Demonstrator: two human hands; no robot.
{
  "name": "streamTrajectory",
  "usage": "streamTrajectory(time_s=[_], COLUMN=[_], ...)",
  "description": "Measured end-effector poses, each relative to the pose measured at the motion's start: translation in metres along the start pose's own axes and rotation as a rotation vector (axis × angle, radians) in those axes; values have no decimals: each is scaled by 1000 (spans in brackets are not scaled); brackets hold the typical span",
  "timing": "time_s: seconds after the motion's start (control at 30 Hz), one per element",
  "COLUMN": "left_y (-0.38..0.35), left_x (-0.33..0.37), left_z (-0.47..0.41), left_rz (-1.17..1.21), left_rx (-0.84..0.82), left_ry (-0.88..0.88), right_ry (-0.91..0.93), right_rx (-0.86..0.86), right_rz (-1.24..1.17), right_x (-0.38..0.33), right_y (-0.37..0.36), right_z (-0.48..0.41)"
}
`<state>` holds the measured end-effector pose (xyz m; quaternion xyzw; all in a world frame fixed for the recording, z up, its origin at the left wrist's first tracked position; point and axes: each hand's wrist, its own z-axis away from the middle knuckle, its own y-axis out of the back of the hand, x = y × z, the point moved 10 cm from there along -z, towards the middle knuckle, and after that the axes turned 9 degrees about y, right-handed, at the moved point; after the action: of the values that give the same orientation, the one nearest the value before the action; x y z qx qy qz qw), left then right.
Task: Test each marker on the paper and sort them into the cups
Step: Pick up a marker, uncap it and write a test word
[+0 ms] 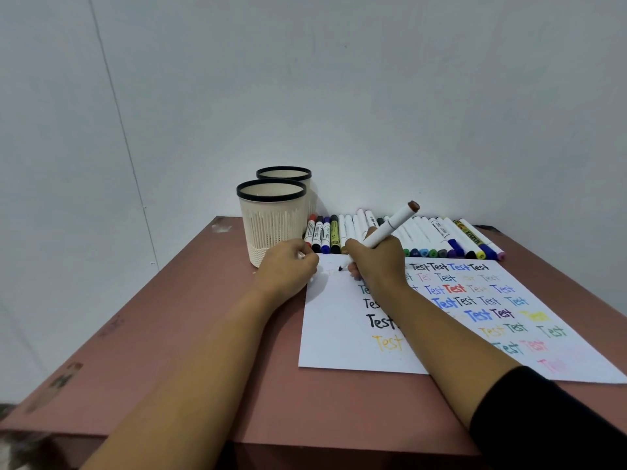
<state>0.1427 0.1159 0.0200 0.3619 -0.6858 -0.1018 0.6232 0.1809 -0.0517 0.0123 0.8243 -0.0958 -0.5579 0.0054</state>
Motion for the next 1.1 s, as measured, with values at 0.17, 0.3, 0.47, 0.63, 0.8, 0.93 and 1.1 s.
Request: streamTrajectory(time_s=[0.17,0.3,0.47,0.63,0.8,0.93,1.1], left_y=[0,0,0,1,0,0,0], left_x=[1,1,2,4,3,3,4], left_z=[1,0,2,2,2,2,2], left_rz=[-9,-16,-15,-23,-25,-35,-36], left_rx=[1,6,2,14,5,-1,-1], left_ry=[-8,-1,-5,-19,-11,-12,-10], right_ry=[-16,-24,-33,-11,-8,-33,1], right_rx=[33,4,112,74,52,89,48], right_rz=[21,15,-52,5,22,-47,-1], right_x=[1,1,4,0,0,3,0], right_y=[4,1,13,9,8,11,6], right_z=[0,1,1,2,0,0,1])
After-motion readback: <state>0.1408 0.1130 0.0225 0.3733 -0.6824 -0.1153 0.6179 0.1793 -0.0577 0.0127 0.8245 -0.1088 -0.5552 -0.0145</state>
